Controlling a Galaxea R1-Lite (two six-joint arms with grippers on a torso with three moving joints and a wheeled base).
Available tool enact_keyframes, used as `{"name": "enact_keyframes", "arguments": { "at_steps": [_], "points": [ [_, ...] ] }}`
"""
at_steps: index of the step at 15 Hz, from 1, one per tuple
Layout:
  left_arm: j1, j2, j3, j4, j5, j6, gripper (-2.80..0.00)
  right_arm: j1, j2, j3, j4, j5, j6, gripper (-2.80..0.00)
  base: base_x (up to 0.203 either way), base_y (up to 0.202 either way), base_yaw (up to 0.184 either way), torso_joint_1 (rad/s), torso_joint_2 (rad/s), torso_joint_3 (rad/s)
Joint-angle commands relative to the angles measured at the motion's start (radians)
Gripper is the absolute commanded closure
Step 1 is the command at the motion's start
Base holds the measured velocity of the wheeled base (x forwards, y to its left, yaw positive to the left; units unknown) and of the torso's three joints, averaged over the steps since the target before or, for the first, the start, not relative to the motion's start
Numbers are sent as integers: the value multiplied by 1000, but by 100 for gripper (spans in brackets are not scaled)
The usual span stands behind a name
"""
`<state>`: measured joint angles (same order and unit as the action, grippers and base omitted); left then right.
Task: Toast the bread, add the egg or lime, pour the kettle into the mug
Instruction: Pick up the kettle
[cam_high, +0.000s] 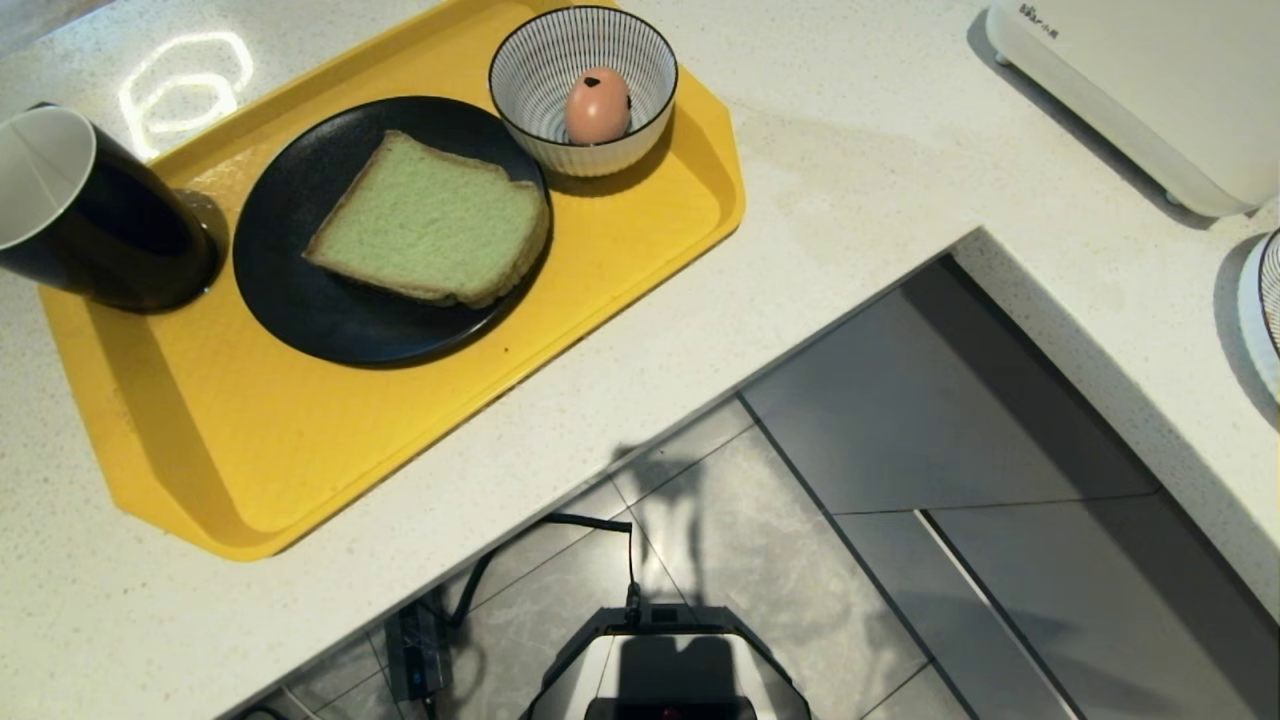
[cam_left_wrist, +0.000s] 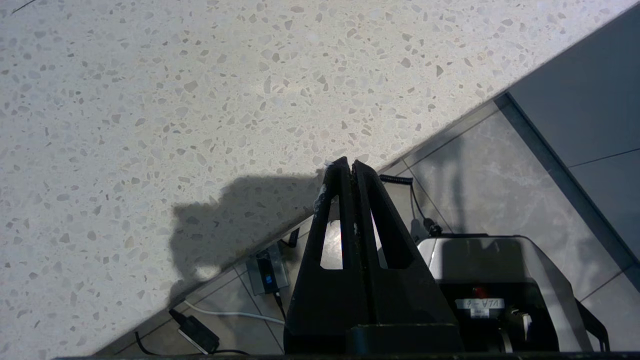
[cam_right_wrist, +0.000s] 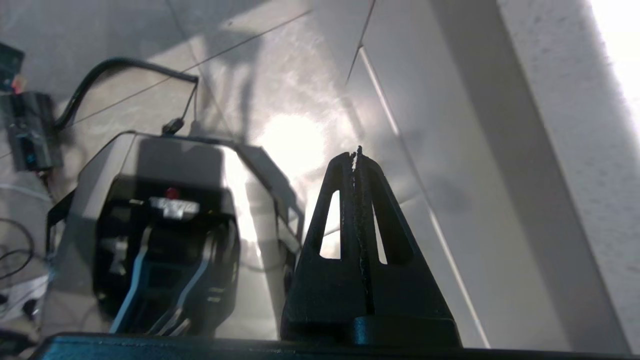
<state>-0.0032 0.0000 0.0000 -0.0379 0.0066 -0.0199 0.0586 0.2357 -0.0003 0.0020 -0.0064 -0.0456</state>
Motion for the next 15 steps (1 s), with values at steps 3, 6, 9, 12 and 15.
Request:
{"name": "enact_keyframes", "arguments": {
  "at_steps": [3, 6, 9, 12, 15],
  "points": [
    [0, 0, 14, 0, 1, 0, 0, -45, -189, 2, 3, 27, -50, 0, 0, 0, 0, 0, 0, 0],
    [0, 0, 14, 0, 0, 0, 0, -49, -236, 2, 6, 26, -49, 0, 0, 0, 0, 0, 0, 0],
    [0, 0, 14, 0, 0, 0, 0, -50, -236, 0, 6, 26, -46, 0, 0, 0, 0, 0, 0, 0],
    [0, 0, 14, 0, 0, 0, 0, -49, -235, 0, 6, 23, -26, 0, 0, 0, 0, 0, 0, 0],
    [0, 0, 14, 0, 0, 0, 0, -49, -236, 1, 6, 20, -14, 0, 0, 0, 0, 0, 0, 0]
  ]
}}
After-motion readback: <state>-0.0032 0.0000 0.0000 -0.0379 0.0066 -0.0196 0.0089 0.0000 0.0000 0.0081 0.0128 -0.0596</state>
